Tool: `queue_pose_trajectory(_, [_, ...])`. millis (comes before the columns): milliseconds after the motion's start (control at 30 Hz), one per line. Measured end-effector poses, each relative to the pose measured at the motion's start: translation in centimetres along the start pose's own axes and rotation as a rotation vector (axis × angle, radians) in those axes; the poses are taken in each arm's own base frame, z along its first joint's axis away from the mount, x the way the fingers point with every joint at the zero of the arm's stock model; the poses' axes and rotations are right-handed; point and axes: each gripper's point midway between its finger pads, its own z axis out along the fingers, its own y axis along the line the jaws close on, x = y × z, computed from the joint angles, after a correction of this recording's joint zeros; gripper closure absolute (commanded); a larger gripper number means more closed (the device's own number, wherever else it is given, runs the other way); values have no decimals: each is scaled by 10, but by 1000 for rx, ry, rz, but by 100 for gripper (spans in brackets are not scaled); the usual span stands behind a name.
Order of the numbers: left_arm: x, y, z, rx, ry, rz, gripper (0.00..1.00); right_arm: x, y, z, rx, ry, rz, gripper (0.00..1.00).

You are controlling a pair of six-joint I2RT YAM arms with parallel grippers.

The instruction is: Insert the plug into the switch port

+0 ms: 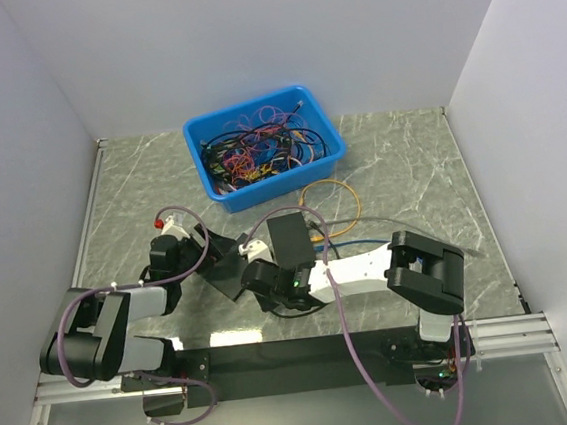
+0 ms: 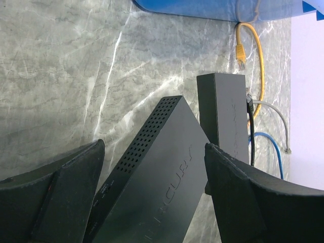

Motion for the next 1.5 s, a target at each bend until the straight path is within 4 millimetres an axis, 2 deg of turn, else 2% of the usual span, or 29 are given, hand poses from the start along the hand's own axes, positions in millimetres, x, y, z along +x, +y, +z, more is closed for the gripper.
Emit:
queue_pose_trajectory(500, [0, 0, 2, 9, -3, 3, 15, -1, -5, -3, 36, 10, -25, 100])
queue_pose_trajectory(1033, [0, -1, 2, 13, -3, 4, 15, -18, 9, -5, 0, -17, -32, 100])
queue_pose_trajectory(1500, [0, -1, 2, 15, -2, 5, 15, -13, 6, 5, 21, 1, -46, 100])
